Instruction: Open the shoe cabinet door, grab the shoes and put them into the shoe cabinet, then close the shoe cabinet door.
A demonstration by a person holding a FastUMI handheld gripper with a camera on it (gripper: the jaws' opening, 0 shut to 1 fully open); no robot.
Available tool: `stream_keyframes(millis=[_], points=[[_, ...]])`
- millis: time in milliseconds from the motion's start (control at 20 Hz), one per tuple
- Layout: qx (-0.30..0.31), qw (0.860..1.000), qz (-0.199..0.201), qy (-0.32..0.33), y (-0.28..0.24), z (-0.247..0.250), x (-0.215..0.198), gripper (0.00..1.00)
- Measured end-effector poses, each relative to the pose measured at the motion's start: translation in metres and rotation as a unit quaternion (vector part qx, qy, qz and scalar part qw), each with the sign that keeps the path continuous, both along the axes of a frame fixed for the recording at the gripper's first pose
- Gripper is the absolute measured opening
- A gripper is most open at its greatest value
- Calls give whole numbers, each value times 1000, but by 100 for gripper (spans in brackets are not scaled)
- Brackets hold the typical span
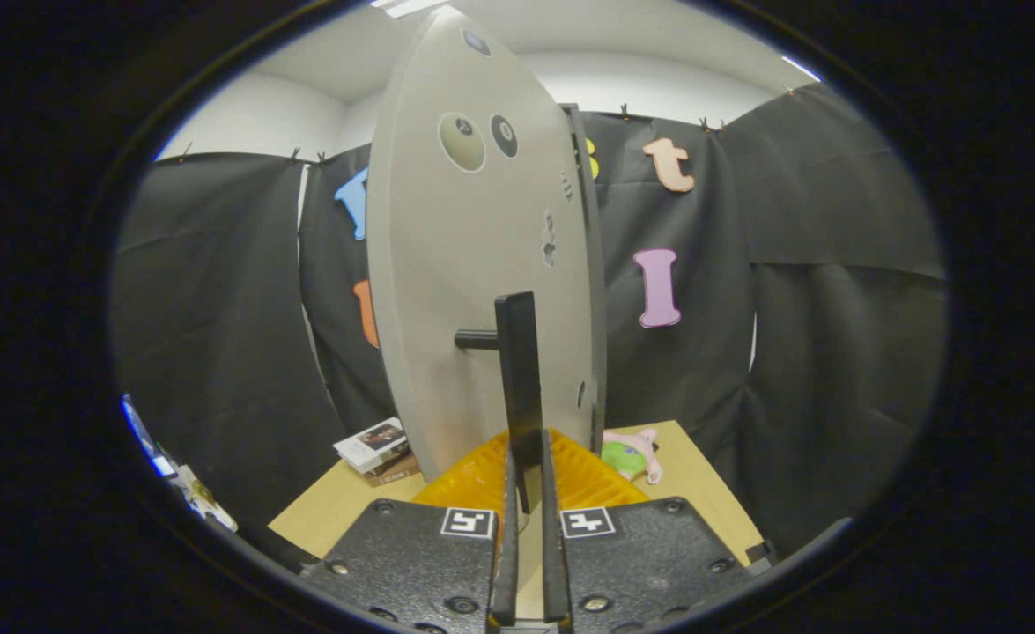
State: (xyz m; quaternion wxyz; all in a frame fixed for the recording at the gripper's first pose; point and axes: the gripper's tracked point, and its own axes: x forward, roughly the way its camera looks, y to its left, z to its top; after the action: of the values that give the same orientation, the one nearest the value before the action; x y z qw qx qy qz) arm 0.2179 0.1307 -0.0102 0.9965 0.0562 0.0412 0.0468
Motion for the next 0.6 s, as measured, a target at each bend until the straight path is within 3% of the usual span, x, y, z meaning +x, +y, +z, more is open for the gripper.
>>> stream_keyframes(millis=[350,600], points=[[-31,998,-43,19,-36,-1,-2,8],[-17,999,-28,22,-74,-2,-1,4]])
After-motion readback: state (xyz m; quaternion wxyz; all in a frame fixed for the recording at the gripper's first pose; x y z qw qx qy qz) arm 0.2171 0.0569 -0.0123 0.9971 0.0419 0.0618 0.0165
